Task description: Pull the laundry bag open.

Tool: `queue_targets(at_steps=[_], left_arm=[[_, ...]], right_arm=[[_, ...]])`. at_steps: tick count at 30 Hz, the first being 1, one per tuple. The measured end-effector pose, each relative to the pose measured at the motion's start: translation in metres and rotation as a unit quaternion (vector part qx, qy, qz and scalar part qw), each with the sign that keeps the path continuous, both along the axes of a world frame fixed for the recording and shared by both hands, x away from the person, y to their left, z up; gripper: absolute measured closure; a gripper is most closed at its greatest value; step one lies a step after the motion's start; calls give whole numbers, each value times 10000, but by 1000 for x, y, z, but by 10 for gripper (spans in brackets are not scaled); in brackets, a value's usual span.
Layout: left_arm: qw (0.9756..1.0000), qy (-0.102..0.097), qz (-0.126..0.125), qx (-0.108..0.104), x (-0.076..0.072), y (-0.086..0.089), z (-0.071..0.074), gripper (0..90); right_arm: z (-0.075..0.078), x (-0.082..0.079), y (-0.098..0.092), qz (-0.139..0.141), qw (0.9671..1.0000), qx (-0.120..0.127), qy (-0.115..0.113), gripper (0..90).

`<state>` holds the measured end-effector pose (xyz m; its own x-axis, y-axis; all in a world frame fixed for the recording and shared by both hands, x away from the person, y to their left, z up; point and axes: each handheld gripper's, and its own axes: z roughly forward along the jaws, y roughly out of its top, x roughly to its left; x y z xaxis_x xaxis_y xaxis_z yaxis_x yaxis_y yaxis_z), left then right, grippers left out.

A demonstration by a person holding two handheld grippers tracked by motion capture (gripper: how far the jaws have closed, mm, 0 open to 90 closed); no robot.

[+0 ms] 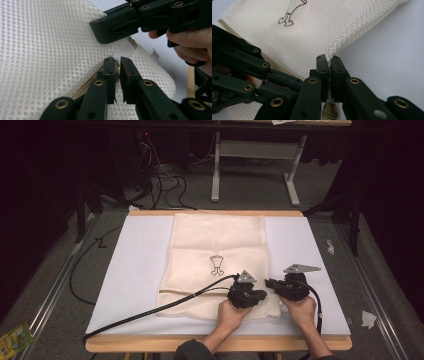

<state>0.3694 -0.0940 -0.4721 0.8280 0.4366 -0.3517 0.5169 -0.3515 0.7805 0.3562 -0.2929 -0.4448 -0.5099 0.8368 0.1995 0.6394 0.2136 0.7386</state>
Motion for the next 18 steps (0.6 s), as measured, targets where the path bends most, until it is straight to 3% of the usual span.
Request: queue_targets(at_steps=[8,10,18], left_arm=[[10000,-1,-31,-3,0,0,-1,854],[10000,61,-33,-19,-1,-1,-3,819],[9998,-30,-26,183,-3,-6,-2,861]], right_arm=[[0,0,0,-10,10000,2,-15,880],[0,0,0,-6,10000,0,-5,880],[0,0,0,-12,10000,-19,10,880]])
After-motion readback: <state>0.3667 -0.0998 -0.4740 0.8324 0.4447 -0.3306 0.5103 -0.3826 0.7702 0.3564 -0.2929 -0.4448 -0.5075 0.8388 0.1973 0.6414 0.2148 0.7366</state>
